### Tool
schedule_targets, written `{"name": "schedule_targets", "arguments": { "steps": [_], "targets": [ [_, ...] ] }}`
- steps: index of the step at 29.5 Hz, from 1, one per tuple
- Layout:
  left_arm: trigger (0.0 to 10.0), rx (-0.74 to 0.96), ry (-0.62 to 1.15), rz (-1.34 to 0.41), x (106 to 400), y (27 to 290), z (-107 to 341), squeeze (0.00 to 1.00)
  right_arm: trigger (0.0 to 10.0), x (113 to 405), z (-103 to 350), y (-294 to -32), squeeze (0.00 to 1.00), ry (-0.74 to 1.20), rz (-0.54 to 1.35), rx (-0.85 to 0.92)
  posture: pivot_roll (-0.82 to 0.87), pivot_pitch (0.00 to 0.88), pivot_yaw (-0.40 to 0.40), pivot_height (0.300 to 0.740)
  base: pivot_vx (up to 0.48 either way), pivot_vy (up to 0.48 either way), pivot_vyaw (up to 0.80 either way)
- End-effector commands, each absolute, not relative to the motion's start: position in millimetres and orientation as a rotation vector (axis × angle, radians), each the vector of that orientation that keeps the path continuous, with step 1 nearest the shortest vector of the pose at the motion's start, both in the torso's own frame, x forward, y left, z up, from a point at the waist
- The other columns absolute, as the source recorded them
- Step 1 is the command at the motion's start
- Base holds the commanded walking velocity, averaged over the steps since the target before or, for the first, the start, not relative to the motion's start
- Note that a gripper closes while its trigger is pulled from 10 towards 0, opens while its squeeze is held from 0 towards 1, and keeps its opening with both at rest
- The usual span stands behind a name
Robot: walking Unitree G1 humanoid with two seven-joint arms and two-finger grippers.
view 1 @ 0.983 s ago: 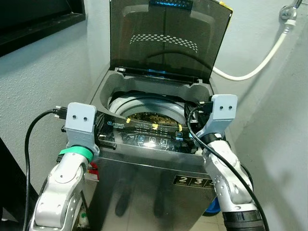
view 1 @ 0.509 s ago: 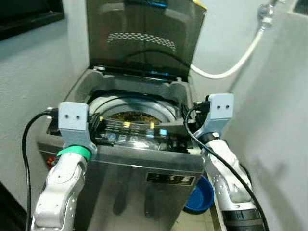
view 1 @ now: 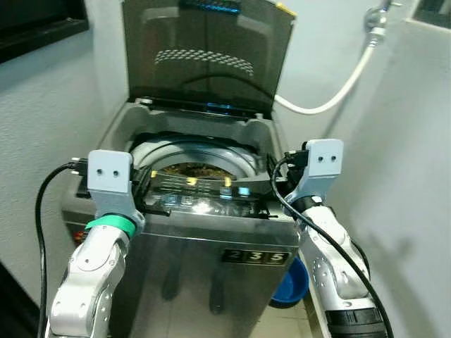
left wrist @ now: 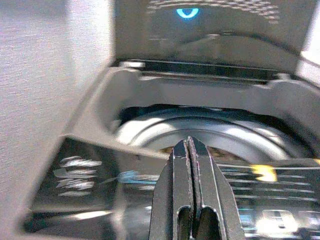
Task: Clothes washing
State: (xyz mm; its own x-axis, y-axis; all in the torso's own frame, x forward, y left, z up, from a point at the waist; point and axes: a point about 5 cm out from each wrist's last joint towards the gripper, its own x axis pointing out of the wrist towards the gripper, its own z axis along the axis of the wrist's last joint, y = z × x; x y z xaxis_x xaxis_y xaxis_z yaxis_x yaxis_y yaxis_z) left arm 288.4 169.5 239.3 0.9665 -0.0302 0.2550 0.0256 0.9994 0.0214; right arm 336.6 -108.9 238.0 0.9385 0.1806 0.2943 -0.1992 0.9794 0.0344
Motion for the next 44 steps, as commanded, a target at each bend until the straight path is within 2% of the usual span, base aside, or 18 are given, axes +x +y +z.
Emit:
{"name": "schedule_targets", "arguments": {
  "steps": [1, 4, 13, 24, 30, 31, 33, 38, 44],
  "targets": [
    [10.0, 0.025, -0.253, -0.045, 288, 166, 237, 0.00, 10.0, 337, 238, -113, 0.00, -0.294, 0.170, 0.007, 0.04, 0.000, -0.056, 0.740, 0.000, 0.000, 0.00],
    [10.0, 0.032, -0.254, -0.047, 289, 166, 238, 0.00, 10.0, 337, 239, -113, 0.00, -0.302, 0.161, -0.022, 0.04, 0.000, -0.056, 0.740, 0.000, 0.000, 0.00],
    [10.0, 0.099, -0.256, -0.072, 296, 161, 240, 0.00, 10.0, 341, 254, -115, 0.00, -0.374, 0.134, -0.060, 0.04, 0.000, -0.051, 0.740, 0.000, 0.000, 0.80],
    [10.0, 0.082, -0.247, -0.083, 299, 159, 240, 0.00, 10.0, 347, 262, -119, 0.00, -0.387, 0.119, -0.055, 0.02, 0.000, -0.034, 0.740, 0.000, 0.000, 0.80],
    [10.0, 0.077, -0.220, -0.105, 300, 156, 230, 0.00, 10.0, 356, 252, -113, 0.00, -0.277, 0.215, -0.078, 0.02, 0.003, -0.026, 0.740, 0.000, 0.000, 0.80],
    [10.0, 0.071, -0.192, -0.133, 296, 156, 218, 0.00, 10.0, 356, 231, -111, 0.00, -0.157, 0.323, -0.100, 0.01, 0.005, -0.028, 0.740, 0.000, 0.000, 0.80],
    [10.0, 0.067, -0.187, -0.138, 294, 158, 214, 0.00, 10.0, 354, 224, -114, 0.00, -0.129, 0.337, -0.086, 0.01, 0.005, -0.030, 0.740, 0.000, 0.000, 0.80],
    [10.0, 0.072, -0.159, -0.137, 288, 164, 199, 0.00, 10.0, 347, 211, -131, 0.00, -0.099, 0.302, 0.018, 0.01, 0.021, -0.032, 0.740, 0.000, 0.000, 0.80],
    [10.0, 0.048, -0.164, -0.207, 282, 158, 197, 0.00, 10.0, 342, 213, -129, 0.00, -0.122, 0.348, 0.083, -0.01, 0.035, -0.019, 0.740, 0.000, 0.000, 0.80]
  ]
}}
